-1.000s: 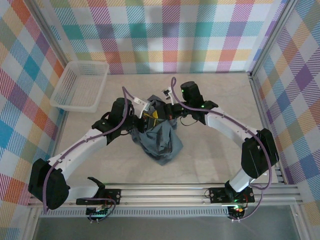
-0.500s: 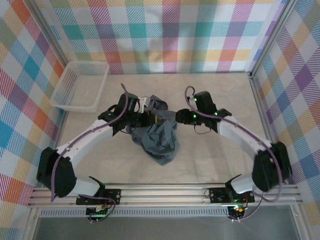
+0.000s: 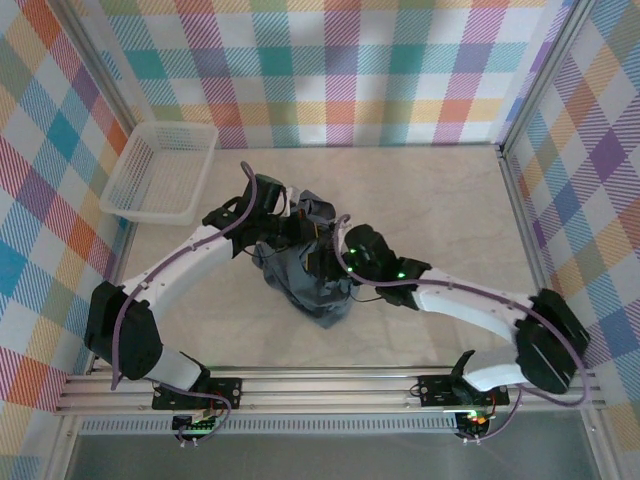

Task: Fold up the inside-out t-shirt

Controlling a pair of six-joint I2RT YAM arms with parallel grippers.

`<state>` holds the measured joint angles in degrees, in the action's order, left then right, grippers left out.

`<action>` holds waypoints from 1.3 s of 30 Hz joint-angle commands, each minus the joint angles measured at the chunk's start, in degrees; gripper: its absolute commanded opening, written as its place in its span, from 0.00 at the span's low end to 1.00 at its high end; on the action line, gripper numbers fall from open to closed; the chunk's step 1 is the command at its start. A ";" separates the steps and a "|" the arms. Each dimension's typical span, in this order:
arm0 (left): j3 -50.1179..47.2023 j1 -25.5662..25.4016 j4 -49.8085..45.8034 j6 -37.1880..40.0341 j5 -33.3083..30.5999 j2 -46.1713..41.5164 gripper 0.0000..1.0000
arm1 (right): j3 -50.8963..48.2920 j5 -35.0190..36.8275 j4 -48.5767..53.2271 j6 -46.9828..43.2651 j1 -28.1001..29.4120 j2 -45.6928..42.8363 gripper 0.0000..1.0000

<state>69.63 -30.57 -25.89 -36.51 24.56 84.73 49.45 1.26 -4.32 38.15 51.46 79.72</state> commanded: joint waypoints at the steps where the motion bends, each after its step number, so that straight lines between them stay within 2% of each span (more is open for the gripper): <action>1: 1.66 0.42 -2.43 -1.87 1.97 -0.70 0.00 | 0.79 6.87 -5.48 -1.00 0.04 0.46 0.43; 5: 1.25 0.42 -1.80 -2.59 2.87 -1.73 0.00 | 1.20 8.36 -5.65 -5.95 -0.46 0.96 0.56; 9: 1.78 0.42 -2.99 -1.66 2.89 -1.61 0.00 | 1.35 4.91 -8.16 -6.25 -2.05 1.26 0.57; 10: 1.81 0.49 -3.16 -1.59 2.87 -1.60 0.00 | 1.51 3.84 -8.58 -6.42 -2.47 1.52 0.51; 13: 2.07 1.13 -4.12 -0.93 1.89 -1.99 0.00 | 2.58 2.74 -6.30 -6.88 -3.10 1.82 0.07; 14: 2.03 1.76 -4.75 -0.49 0.76 -2.54 0.00 | 2.46 2.46 -5.88 -7.07 -3.20 1.42 0.01; 15: 1.96 2.89 -5.82 0.21 -0.70 -3.11 0.03 | 1.59 2.30 -5.62 -7.34 -3.21 0.23 0.00; 17: 0.82 5.82 -6.17 1.35 -1.88 -4.73 0.07 | -1.24 1.12 -6.55 -7.22 -3.53 -2.39 0.00; 20: -1.30 8.98 -3.30 1.40 1.37 -5.60 0.00 | -4.88 -4.70 -7.56 -7.37 -4.55 -6.26 0.00; 26: -3.27 10.49 -4.43 3.69 0.34 -3.70 0.00 | -10.85 -13.13 -6.74 -7.24 -5.81 -16.22 0.00; 27: -4.07 11.23 -4.52 4.06 -0.37 -3.46 0.02 | -11.91 -13.67 -6.36 -6.98 -6.16 -18.48 0.00; 29: -5.39 12.70 -4.01 4.46 -0.51 -3.28 0.12 | -13.69 -13.98 -5.30 -7.07 -6.67 -22.72 0.00; 31: -6.43 13.88 -2.54 4.26 1.22 -3.23 0.11 | -15.09 -14.09 -3.39 -8.47 -6.73 -26.14 0.00; 34: -6.91 13.96 -0.18 3.72 4.30 -2.75 0.06 | -15.77 -16.00 -0.65 -9.59 -6.81 -26.75 0.00; 39: -8.11 13.98 0.58 4.30 6.32 -1.98 0.11 | -18.10 -22.91 -2.16 -7.53 -6.81 -21.26 0.00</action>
<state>62.89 -17.43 -27.94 -33.39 32.95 82.46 33.32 -15.25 -7.86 30.63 44.73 55.88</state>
